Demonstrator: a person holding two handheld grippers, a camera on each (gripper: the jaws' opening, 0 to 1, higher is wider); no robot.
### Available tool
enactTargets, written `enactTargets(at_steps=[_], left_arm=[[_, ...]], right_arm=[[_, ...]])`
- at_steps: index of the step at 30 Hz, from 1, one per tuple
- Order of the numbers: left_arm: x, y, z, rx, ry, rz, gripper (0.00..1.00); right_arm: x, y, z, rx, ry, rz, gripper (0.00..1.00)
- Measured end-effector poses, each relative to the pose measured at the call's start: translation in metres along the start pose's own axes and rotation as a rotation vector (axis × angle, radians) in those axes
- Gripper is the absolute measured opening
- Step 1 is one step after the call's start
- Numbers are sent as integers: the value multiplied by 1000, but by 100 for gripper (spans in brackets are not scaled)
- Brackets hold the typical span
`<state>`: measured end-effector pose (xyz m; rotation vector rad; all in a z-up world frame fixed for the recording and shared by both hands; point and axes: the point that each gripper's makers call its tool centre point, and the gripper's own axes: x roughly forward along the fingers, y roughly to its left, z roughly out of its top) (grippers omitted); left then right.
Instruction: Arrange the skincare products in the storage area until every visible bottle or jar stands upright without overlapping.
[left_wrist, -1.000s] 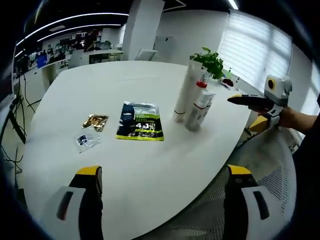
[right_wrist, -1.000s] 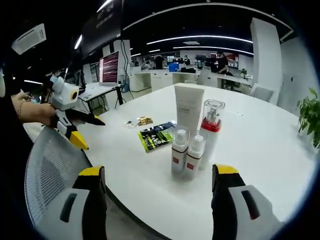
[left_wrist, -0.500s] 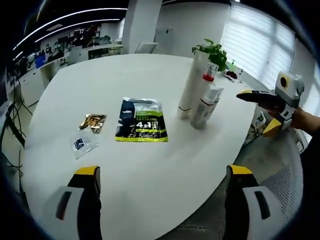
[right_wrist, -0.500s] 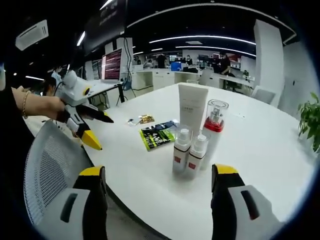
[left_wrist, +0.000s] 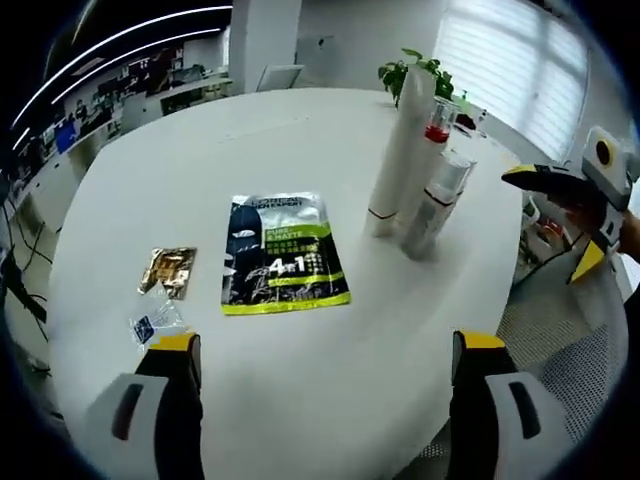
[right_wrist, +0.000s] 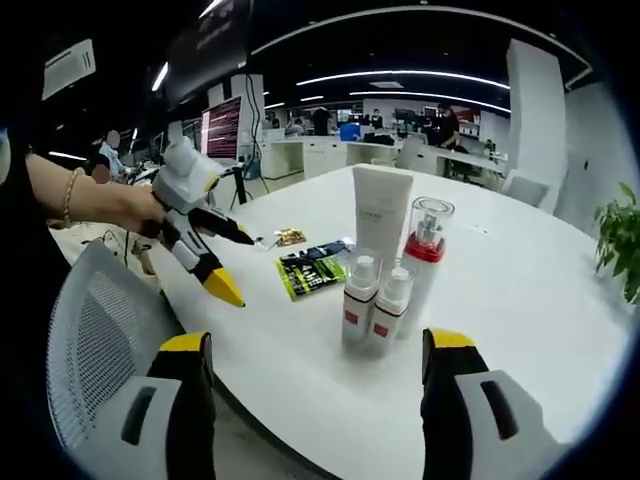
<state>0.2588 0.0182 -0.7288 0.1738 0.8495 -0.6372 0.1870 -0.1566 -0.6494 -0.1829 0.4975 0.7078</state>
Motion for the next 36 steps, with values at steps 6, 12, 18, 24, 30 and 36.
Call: enactTargets(at_steps=[6, 12, 18, 24, 30, 36], left_arm=[[17, 7, 14, 23, 26, 9, 99], [36, 21, 26, 44, 65, 32, 98], [53, 36, 35, 29, 103, 52, 93], [62, 39, 31, 41, 135, 58, 92], [77, 45, 25, 56, 186, 72, 88], [77, 44, 26, 90, 186, 89, 91]], right_arm=[[-1, -4, -1, 18, 0, -17, 85], [0, -7, -2, 23, 5, -34, 85], [0, -9, -4, 30, 13, -49, 85], [0, -10, -5, 32, 21, -57, 84], [0, -11, -7, 25, 32, -61, 84], [1, -12, -9, 21, 38, -63, 84]])
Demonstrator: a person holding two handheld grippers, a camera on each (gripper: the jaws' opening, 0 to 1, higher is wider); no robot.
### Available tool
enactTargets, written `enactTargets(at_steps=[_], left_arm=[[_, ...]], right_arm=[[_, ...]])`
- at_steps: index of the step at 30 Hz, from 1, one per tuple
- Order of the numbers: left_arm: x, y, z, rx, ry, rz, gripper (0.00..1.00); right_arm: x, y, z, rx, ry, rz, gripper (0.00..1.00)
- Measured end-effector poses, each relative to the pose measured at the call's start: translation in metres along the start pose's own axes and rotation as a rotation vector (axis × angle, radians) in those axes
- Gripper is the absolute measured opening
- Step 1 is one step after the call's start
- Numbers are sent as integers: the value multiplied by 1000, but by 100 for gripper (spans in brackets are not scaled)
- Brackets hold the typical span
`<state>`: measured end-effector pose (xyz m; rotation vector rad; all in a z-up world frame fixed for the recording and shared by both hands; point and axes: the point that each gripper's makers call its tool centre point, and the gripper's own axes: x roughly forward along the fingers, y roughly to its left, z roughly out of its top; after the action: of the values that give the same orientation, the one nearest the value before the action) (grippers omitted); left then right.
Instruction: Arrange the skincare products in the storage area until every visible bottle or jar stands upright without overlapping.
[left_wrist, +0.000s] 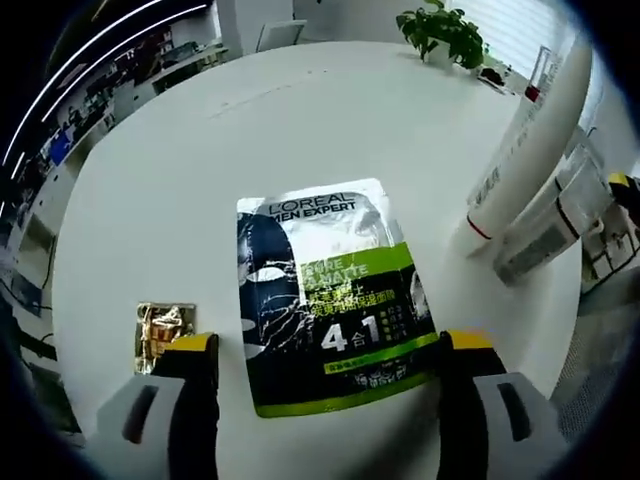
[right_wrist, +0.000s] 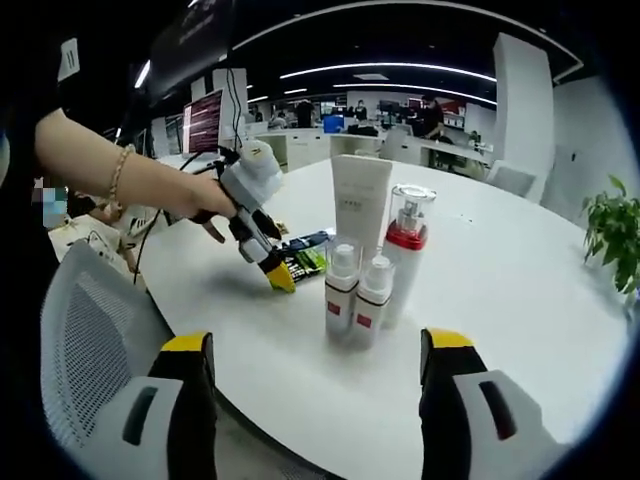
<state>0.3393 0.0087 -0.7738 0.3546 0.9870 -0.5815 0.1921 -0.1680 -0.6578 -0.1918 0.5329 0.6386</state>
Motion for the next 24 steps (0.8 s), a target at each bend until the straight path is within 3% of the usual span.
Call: enactTargets(at_steps=[3, 5, 13, 20, 24], left_arm=[[0, 1, 1, 6, -5, 1, 87], [-3, 0, 2, 11, -12, -1, 76], [1, -1, 4, 12, -8, 6, 73], [0, -2, 6, 40, -15, 12, 61], [-2, -3, 8, 43, -26, 11, 60]], right_arm=[[1, -1, -1, -4, 4, -1, 84], [1, -1, -1, -7, 5, 0, 84], [2, -1, -2, -12, 6, -2, 83], [3, -2, -2, -18, 8, -4, 83], [3, -2, -3, -20, 8, -6, 83]])
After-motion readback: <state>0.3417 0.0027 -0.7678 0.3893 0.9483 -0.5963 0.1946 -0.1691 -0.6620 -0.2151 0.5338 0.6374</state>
